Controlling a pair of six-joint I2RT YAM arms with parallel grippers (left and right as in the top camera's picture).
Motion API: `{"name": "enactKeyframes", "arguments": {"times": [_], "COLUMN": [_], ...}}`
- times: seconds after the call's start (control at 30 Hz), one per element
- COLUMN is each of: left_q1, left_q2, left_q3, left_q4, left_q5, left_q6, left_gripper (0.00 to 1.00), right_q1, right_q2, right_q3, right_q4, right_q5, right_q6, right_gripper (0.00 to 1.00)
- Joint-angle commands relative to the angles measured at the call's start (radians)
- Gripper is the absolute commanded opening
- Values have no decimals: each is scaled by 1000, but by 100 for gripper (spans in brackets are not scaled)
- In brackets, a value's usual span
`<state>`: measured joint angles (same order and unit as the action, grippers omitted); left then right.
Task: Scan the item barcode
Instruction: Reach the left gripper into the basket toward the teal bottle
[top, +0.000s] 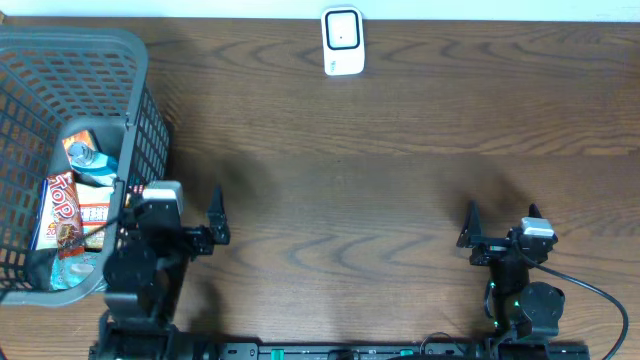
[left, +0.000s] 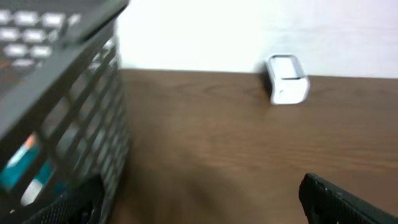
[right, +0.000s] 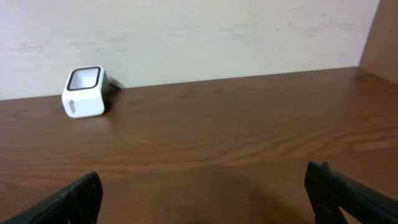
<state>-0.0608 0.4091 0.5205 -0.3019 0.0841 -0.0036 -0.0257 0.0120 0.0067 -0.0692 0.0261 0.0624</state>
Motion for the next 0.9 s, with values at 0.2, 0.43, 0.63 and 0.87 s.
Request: {"name": "enactKeyframes", "arguments": {"times": [0.2,0.43,0.63,0.87], "left_q1": [-3,-3,-1,14], "left_q2": [205,420,480,579], "left_q3": [309,743,830,940], "left_q4": [-54,-352,-396,-478], "left_q5": [262,87,82,-411], "left_q6": [-9,-11,-16,-301], "left_gripper": [100,100,100,98], "right_q1": [-8,-8,-8,-8], "right_q2": [-6,-6,-6,-6], "right_q3": [-1,-1,-1,-1], "right_q4": [-3,-3,-3,-3], "right_q5": [5,5,5,5], "right_q6": [-15,-15,-15,-15], "right_gripper": [99,99,99,99]}}
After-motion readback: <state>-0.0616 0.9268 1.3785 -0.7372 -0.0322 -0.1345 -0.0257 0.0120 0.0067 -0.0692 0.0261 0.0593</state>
